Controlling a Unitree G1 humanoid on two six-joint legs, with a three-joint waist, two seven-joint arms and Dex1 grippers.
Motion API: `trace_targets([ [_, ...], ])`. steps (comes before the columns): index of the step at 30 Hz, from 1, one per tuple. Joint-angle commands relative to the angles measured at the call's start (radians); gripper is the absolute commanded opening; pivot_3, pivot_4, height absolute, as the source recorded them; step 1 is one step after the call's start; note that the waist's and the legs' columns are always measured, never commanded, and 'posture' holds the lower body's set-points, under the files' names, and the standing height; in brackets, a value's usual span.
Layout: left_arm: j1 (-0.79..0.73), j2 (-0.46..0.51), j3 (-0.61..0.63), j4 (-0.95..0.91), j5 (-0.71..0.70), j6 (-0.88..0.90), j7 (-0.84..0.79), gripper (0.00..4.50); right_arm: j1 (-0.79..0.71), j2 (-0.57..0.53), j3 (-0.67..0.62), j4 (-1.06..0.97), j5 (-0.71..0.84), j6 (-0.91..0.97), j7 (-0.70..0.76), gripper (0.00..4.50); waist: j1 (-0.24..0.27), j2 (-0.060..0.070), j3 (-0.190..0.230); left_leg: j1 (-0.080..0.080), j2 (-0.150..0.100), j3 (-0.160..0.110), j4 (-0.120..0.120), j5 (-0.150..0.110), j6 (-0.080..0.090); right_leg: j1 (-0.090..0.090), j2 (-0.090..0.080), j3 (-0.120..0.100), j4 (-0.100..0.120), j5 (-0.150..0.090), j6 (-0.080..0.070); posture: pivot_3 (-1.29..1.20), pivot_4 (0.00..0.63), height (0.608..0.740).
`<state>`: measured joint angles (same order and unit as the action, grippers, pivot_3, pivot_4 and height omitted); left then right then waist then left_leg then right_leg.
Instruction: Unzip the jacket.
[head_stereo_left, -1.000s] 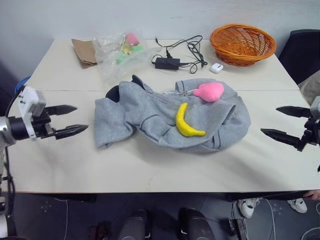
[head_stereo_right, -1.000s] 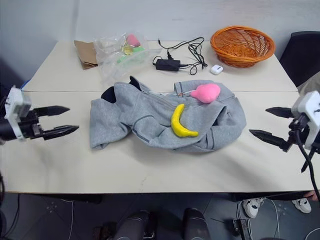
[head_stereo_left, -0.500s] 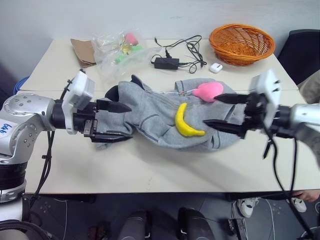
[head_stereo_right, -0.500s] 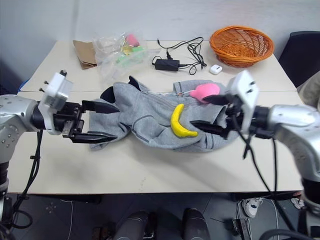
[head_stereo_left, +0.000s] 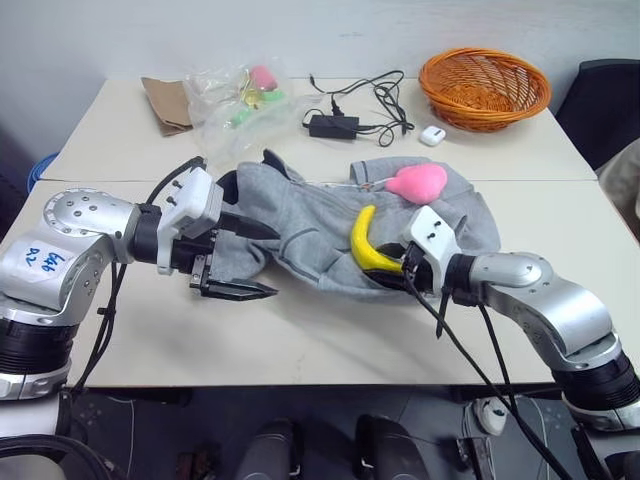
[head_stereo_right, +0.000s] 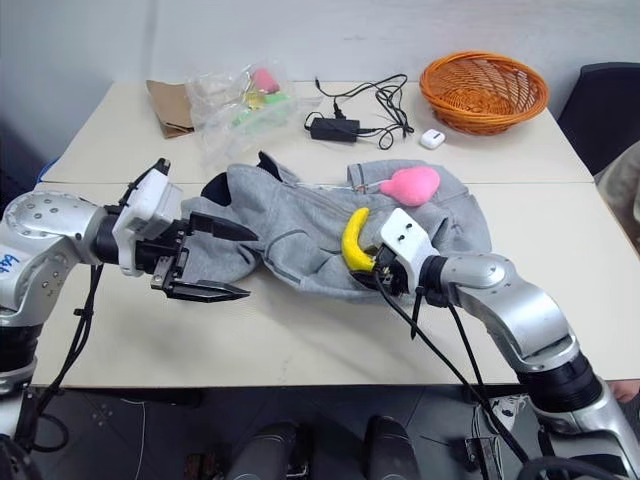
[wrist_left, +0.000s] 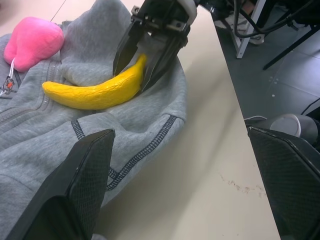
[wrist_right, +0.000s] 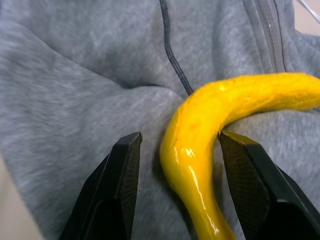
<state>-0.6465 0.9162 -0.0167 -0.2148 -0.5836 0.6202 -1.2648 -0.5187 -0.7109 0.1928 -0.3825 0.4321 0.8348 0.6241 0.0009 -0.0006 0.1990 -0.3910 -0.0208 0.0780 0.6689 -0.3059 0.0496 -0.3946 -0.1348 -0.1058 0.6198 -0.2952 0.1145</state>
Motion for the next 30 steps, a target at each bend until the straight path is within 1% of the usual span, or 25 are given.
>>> trace_targets([
  [1, -0.007, -0.004, 0.015, -0.009, 0.005, -0.016, 0.007, 4.5, 0.011, 0.018, 0.006, 0.005, -0.031, -0.007, -0.006, 2.54, 0.0, 0.0, 0.0, 0.0, 0.0, 0.0, 0.0, 0.0, 0.0, 0.0, 0.0, 0.0, 0.0, 0.0, 0.0, 0.0, 0.15, 0.74],
  [2, -0.004, -0.006, 0.015, -0.01, 0.007, -0.018, 0.009, 4.5, 0.014, 0.024, 0.007, 0.008, -0.037, -0.008, -0.003, 2.54, 0.0, 0.0, 0.0, 0.0, 0.0, 0.0, 0.0, 0.0, 0.0, 0.0, 0.0, 0.0, 0.0, 0.0, 0.0, 0.0, 0.15, 0.74],
  [4, -0.001, -0.009, 0.016, -0.013, 0.008, -0.02, 0.012, 4.5, 0.019, 0.038, 0.005, 0.013, -0.042, -0.01, 0.003, 2.17, 0.0, 0.0, 0.0, 0.0, 0.0, 0.0, 0.0, 0.0, 0.0, 0.0, 0.0, 0.0, 0.0, 0.0, 0.0, 0.0, 0.15, 0.74],
  [6, -0.005, -0.014, 0.016, -0.009, 0.01, -0.023, 0.015, 4.5, 0.023, 0.051, -0.002, 0.014, -0.046, -0.015, 0.002, 1.67, -0.001, 0.0, 0.0, 0.0, 0.0, 0.0, 0.0, 0.0, 0.0, 0.0, 0.0, 0.0, 0.0, 0.0, 0.0, 0.0, 0.15, 0.74],
  [8, -0.012, -0.021, 0.014, -0.003, 0.014, -0.026, 0.018, 4.5, 0.023, 0.058, -0.01, 0.012, -0.049, -0.014, 0.003, 1.01, -0.001, 0.0, 0.0, 0.0, 0.0, 0.0, 0.0, 0.0, 0.0, 0.0, 0.0, 0.0, 0.0, 0.0, 0.0, 0.0, 0.15, 0.74],
  [9, -0.015, -0.024, 0.012, -0.001, 0.016, -0.029, 0.019, 4.5, 0.022, 0.061, -0.016, 0.008, -0.047, -0.01, 0.004, 0.86, -0.001, 0.0, 0.0, 0.0, 0.0, 0.0, 0.0, 0.0, 0.0, 0.0, 0.0, 0.0, 0.0, 0.0, 0.0, 0.0, 0.15, 0.74],
  [10, -0.016, -0.026, 0.012, 0.001, 0.017, -0.03, 0.02, 4.5, 0.022, 0.062, -0.02, 0.006, -0.047, -0.008, 0.004, 0.84, 0.0, 0.0, 0.0, 0.0, 0.0, 0.0, 0.0, 0.0, 0.0, 0.0, 0.0, 0.0, 0.0, 0.0, 0.0, 0.0, 0.15, 0.74],
  [11, -0.019, -0.032, 0.01, 0.004, 0.02, -0.033, 0.022, 4.5, 0.017, 0.067, -0.059, -0.018, -0.005, 0.009, 0.015, 0.84, 0.0, 0.0, 0.0, 0.0, 0.0, 0.0, 0.0, 0.0, 0.0, 0.0, 0.0, 0.0, 0.0, 0.0, 0.0, 0.0, 0.15, 0.74],
  [13, -0.025, -0.043, 0.008, 0.01, 0.023, -0.037, 0.026, 4.5, -0.002, 0.075, -0.157, -0.073, 0.107, 0.054, 0.039, 0.84, 0.001, 0.0, 0.0, 0.0, 0.0, 0.0, 0.0, 0.0, 0.0, 0.0, 0.0, 0.0, 0.0, 0.0, 0.0, 0.0, 0.15, 0.74],
  [14, -0.03, -0.052, 0.005, 0.014, 0.025, -0.039, 0.029, 4.5, -0.03, 0.072, -0.234, -0.1, 0.183, 0.085, 0.045, 0.84, 0.001, 0.0, 0.0, 0.0, 0.0, 0.0, 0.0, 0.0, 0.0, 0.0, 0.0, 0.0, 0.0, 0.0, 0.0, 0.0, 0.15, 0.74],
  [15, -0.033, -0.057, 0.004, 0.017, 0.026, -0.041, 0.031, 4.5, -0.049, 0.069, -0.284, -0.115, 0.233, 0.108, 0.044, 0.84, 0.001, 0.0, 0.0, 0.0, 0.0, 0.0, 0.0, 0.0, 0.0, 0.0, 0.0, 0.0, 0.0, 0.0, 0.0, 0.0, 0.15, 0.74],
  [17, -0.037, -0.071, -0.003, 0.024, 0.033, -0.048, 0.033, 4.5, -0.108, 0.053, -0.402, -0.11, 0.316, 0.171, 0.004, 0.84, 0.0, 0.0, 0.0, 0.0, 0.0, -0.001, 0.0, 0.0, 0.0, 0.0, 0.0, 0.0, 0.0, 0.0, 0.0, 0.0, 0.15, 0.74],
  [19, -0.042, -0.089, -0.015, 0.026, 0.044, -0.059, 0.035, 4.5, -0.138, -0.017, -0.53, -0.057, 0.355, 0.243, -0.018, 0.84, 0.004, 0.0, 0.0, 0.0, 0.0, -0.001, 0.0, 0.0, 0.0, 0.001, 0.0, 0.0, 0.0, 0.0, 0.0, 0.0, 0.15, 0.74],
  [20, -0.043, -0.094, -0.017, 0.027, 0.049, -0.063, 0.033, 4.5, -0.141, -0.041, -0.562, -0.043, 0.368, 0.261, -0.022, 0.84, 0.01, 0.0, 0.0, 0.0, 0.0, -0.002, 0.0, 0.0, 0.0, 0.001, 0.0, 0.0, 0.0, 0.0, 0.0, 0.0, 0.15, 0.74],
  [21, -0.045, -0.101, -0.023, 0.029, 0.054, -0.069, 0.032, 4.5, -0.121, -0.095, -0.632, 0.003, 0.367, 0.276, -0.012, 0.84, 0.014, -0.001, 0.0, 0.0, 0.0, -0.003, 0.0, 0.0, 0.0, 0.001, 0.0, 0.001, -0.001, 0.0, 0.0, 0.0, 0.15, 0.74],
  [22, -0.046, -0.105, -0.025, 0.031, 0.056, -0.073, 0.03, 4.5, -0.105, -0.13, -0.675, 0.032, 0.368, 0.283, -0.006, 0.84, 0.02, -0.001, 0.0, -0.001, 0.0, -0.004, 0.0, 0.0, 0.0, 0.002, 0.0, 0.001, -0.002, 0.0, 0.0, 0.0, 0.15, 0.74],
  [24, -0.048, -0.111, -0.038, 0.041, 0.076, -0.097, 0.022, 4.5, 0.055, -0.25, -0.722, 0.115, 0.23, 0.189, 0.028, 0.84, 0.029, -0.001, -0.001, -0.002, -0.001, -0.004, 0.0, 0.0, 0.001, 0.002, -0.001, 0.001, -0.003, 0.0, 0.0, 0.0, 0.15, 0.74],
  [25, -0.049, -0.113, -0.042, 0.044, 0.083, -0.106, 0.019, 4.5, 0.115, -0.283, -0.725, 0.138, 0.185, 0.145, 0.039, 0.84, 0.033, -0.002, -0.001, -0.002, -0.001, -0.004, 0.0, 0.0, 0.001, 0.002, -0.001, 0.001, -0.004, 0.0, 0.0, 0.0, 0.15, 0.74],
  [26, -0.048, -0.117, -0.047, 0.05, 0.093, -0.118, 0.017, 4.5, 0.207, -0.308, -0.737, 0.185, 0.121, 0.09, 0.039, 0.84, 0.033, -0.002, -0.001, -0.002, -0.001, -0.004, 0.0, 0.0, 0.002, 0.003, -0.001, 0.0, -0.005, 0.0, 0.0, 0.0, 0.15, 0.74],
  [29, -0.044, -0.124, -0.071, 0.068, 0.128, -0.159, 0.006, 4.5, 0.408, -0.29, -0.755, 0.289, 0.009, -0.048, 0.027, 0.84, 0.027, -0.002, -0.001, -0.001, -0.001, -0.001, -0.001, 0.0, 0.003, 0.003, 0.0, -0.002, -0.005, 0.001, 0.001, 0.0, 0.15, 0.74],
  [30, -0.044, -0.126, -0.078, 0.071, 0.136, -0.168, 0.003, 4.5, 0.445, -0.273, -0.752, 0.297, -0.004, -0.068, 0.019, 0.84, 0.026, -0.002, -0.001, 0.0, -0.001, 0.001, -0.001, 0.0, 0.003, 0.002, 0.0, -0.002, -0.003, 0.001, 0.002, 0.0, 0.15, 0.74],
])
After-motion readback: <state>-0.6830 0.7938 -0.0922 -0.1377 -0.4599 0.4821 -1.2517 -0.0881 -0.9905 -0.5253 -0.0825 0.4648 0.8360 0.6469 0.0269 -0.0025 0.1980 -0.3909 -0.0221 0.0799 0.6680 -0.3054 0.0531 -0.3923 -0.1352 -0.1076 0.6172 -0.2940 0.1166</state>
